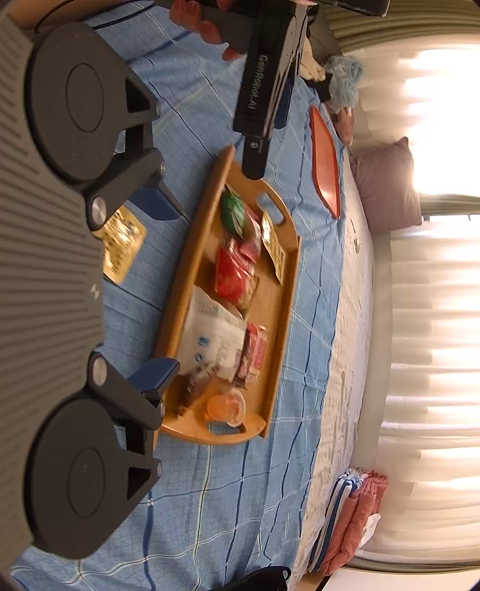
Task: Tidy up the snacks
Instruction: 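Grasp the cream wafer roll with the left tool while the right tool approaches the sachet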
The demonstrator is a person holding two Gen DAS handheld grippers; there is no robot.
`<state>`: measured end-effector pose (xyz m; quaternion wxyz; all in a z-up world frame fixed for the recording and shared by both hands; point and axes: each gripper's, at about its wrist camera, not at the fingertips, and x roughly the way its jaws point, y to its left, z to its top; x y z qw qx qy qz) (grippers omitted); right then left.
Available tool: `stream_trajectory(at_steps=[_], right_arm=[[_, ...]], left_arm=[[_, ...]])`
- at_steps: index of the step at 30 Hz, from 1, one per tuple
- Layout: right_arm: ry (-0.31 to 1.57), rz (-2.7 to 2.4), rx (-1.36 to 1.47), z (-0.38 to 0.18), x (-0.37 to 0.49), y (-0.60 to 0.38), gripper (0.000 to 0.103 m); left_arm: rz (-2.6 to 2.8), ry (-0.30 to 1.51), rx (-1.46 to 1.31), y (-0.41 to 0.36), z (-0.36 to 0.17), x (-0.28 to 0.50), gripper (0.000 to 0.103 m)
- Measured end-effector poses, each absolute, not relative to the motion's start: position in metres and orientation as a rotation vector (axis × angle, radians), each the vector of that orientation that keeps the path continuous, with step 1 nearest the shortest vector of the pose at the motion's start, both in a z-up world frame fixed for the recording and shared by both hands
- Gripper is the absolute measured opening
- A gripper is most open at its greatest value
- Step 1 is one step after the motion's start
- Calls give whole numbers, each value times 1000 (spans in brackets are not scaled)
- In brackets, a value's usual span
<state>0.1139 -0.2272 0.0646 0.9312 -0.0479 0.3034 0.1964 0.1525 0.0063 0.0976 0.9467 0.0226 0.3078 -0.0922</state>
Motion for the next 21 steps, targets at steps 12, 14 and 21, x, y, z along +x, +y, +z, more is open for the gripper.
stream_trajectory(at_steps=[12,14,21], right_arm=[[640,397,-191,44,55,-222,90],[642,381,-223,40,47,-224,91],[637,347,-231,43,36,-244,92]], left_arm=[[-238,630,64,-10,67,67,94],[-241,632,57,-14,60,54,95],[-267,676,26,-35,31,25,95]])
